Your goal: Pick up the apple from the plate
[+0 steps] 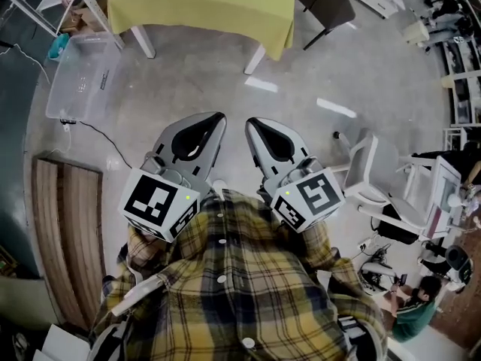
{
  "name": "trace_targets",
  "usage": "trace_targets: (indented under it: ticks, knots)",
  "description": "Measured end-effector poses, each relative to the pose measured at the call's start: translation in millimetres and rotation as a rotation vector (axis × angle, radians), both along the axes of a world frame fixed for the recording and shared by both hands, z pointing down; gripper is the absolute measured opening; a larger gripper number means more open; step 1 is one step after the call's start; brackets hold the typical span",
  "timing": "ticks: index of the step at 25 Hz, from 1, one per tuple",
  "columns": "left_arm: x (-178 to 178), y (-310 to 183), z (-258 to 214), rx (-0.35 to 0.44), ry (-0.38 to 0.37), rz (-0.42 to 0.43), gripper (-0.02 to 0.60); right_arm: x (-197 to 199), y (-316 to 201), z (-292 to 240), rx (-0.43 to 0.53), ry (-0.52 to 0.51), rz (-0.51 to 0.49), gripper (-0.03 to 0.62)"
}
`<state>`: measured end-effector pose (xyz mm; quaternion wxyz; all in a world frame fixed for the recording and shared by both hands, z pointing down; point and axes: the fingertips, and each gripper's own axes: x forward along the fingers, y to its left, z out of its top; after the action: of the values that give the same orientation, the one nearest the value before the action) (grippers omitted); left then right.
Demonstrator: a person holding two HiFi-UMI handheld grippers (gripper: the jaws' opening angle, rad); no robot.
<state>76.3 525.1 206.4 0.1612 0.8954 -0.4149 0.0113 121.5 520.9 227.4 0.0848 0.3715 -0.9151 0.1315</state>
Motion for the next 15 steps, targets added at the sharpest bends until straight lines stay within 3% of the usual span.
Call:
trace_targets:
  ticks: [15]
  knots:
    - [-83.9, -137.7, 1.4, 0.0, -0.015, 0.081, 0.008, -77.7, -139.3, 5.0, -0.014, -0.002, 0.08, -0.003]
